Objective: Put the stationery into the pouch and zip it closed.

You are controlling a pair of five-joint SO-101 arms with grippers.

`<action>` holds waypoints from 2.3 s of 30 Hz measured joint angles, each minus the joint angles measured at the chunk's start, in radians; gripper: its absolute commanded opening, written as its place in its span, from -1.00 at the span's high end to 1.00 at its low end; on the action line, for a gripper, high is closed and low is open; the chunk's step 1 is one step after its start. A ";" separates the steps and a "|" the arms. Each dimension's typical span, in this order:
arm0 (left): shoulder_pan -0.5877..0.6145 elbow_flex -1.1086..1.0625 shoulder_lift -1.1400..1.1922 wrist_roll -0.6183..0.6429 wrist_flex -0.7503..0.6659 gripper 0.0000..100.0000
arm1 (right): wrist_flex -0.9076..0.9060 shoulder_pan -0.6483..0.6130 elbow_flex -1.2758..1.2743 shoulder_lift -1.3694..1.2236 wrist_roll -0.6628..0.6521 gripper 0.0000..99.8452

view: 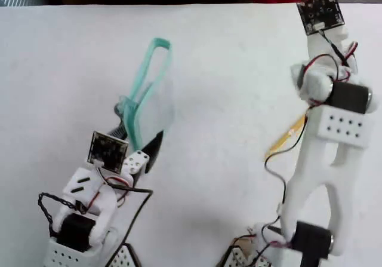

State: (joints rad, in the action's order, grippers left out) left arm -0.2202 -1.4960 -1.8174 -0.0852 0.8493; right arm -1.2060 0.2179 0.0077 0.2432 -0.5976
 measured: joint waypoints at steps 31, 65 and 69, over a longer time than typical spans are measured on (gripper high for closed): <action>0.000 -0.018 0.000 0.000 -0.003 0.54 | 0.055 0.101 0.654 -1.168 -0.301 0.95; 0.000 -0.025 0.000 0.003 -0.003 0.54 | -0.408 -0.813 0.743 0.052 0.351 0.96; 0.000 -0.025 0.000 0.003 -0.003 0.54 | -0.175 -0.921 0.574 0.157 0.356 0.96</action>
State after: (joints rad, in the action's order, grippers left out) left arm -0.2202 -1.5205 -1.8174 -0.0821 0.8462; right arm -1.3809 -0.7027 0.5815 0.3997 -0.2417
